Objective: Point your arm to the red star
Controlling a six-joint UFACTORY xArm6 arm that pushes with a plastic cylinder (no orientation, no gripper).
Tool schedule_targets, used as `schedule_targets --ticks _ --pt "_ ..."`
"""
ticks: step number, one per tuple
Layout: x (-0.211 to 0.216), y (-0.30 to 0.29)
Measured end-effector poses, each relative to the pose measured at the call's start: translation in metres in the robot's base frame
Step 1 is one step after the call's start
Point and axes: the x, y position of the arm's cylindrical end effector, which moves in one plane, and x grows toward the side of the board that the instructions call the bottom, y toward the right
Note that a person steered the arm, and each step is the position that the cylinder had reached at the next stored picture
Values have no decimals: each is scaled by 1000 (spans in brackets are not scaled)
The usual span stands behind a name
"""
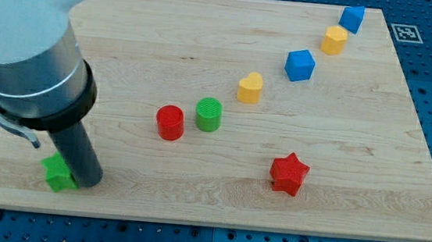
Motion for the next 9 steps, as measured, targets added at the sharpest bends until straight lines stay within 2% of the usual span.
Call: schedule_targets --ticks 1,3,6,8,9 --pt "0 -18" --pt "0 -7" --pt "0 120" --pt "33 179" --pt "33 246"
